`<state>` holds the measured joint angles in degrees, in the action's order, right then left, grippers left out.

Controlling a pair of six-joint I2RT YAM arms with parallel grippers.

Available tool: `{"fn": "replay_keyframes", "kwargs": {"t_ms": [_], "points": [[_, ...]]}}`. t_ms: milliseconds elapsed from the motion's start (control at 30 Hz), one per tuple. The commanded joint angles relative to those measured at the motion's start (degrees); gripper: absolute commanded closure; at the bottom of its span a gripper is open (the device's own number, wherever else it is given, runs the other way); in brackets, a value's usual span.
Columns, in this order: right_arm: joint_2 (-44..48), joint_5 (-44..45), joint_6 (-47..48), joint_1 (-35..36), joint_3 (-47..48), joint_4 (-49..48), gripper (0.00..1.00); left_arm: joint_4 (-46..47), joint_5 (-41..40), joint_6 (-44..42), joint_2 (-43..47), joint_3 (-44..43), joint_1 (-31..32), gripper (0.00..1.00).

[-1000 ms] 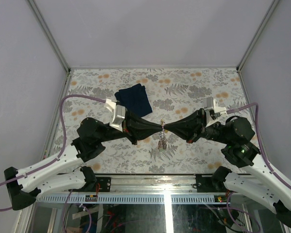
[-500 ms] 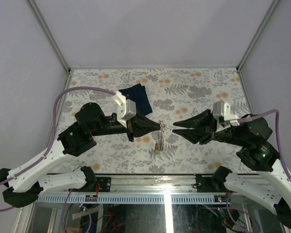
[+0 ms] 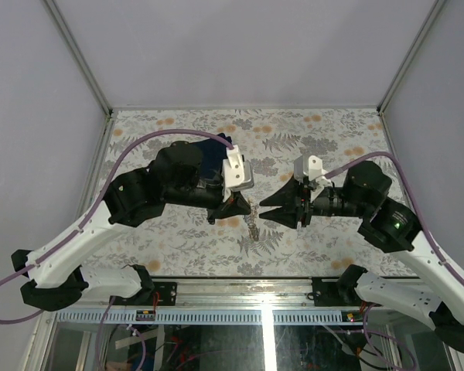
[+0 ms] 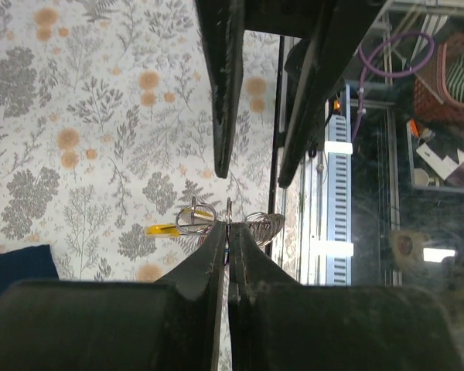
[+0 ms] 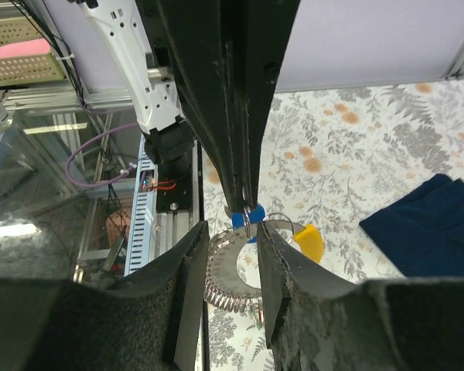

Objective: Put the keys on the keyring

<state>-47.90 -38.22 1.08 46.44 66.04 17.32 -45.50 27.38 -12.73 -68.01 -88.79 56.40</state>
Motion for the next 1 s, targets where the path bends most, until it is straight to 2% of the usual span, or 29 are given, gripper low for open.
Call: {"fn": "replay_keyframes", "kwargs": {"t_ms": [0, 500, 733, 867, 967], "points": [[-0.51, -2.06, -1.59, -0.12, -1.14, -3.42, 0.62, -7.24, -1.13, -3.95, -0.78, -5.13, 1.25, 1.00], [-4.63, -8.04, -4.00, -0.12, -2.48, -7.24, 0.63, -7.36, -3.16, -5.00, -1.69, -6.15, 3.48, 1.00], [-5.99, -10.83, -4.18, -0.12, -2.63, -5.97, 0.65, -7.10, -3.64, -4.97, -1.70, -5.95, 3.61, 1.00], [-6.08, -10.24, -3.68, -0.12, -2.76, -4.92, 0.73, -6.98, -3.62, -5.02, -1.71, -5.87, 3.63, 1.00], [-6.15, -9.95, -3.59, -0.12, -2.72, -4.68, 0.85, -6.89, -3.51, -4.95, -1.63, -5.86, 3.75, 1.00]]}}
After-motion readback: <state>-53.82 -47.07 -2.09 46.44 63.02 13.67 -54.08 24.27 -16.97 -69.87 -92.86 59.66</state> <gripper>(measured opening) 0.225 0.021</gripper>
